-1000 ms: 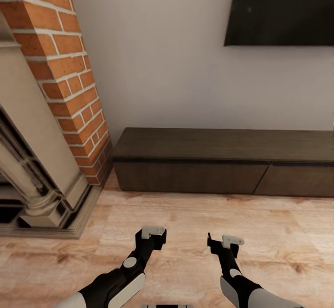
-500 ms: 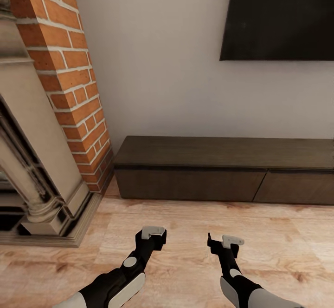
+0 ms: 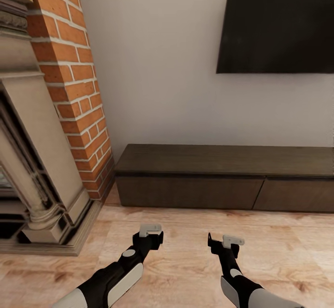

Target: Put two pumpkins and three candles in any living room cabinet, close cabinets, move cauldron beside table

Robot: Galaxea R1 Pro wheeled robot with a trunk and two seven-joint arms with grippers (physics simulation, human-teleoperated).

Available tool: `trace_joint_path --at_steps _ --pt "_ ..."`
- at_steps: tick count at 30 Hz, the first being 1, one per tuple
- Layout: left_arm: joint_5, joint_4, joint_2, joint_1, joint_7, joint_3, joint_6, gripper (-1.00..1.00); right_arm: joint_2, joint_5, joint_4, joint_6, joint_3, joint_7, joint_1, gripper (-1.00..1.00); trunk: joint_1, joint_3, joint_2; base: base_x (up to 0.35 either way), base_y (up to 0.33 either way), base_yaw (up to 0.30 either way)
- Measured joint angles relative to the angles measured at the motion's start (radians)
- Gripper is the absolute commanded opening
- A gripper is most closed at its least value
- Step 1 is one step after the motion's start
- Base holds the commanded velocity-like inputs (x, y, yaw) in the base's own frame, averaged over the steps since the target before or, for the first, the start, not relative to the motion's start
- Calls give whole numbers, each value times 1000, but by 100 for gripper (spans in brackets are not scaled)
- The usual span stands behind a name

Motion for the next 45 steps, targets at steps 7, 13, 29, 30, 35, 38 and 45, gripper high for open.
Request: trace_joint_path --at_steps 7,13,29,30,35,38,45 --pt "0 -5 1 0 0 5 9 100 1 -45 0 48 -1 0 0 100 -3 27 2 0 0 0" --pt "0 -5 3 0 0 5 9 100 2 -56 0 62 -1 2 0 100 -6 50 3 0 0 0" --pt "-1 -17 3 -2 -1 116 167 100 1 -57 -1 79 0 6 0 100 -47 105 75 0 0 0" --pt "-1 -22 3 -2 -1 127 178 100 1 -56 -1 96 -1 6 0 100 -51 108 82 0 0 0" --pt "-2 -37 3 -3 -1 153 262 100 4 -60 -26 176 -1 5 0 100 -70 124 117 0 0 0" --pt "-5 -61 4 -3 0 189 357 100 4 -84 -56 332 -2 3 0 100 -82 133 138 0 0 0" --pt "-11 -87 11 -3 -2 341 486 100 -8 -210 -434 906 -7 -34 -7 100 -89 139 152 0 0 0"
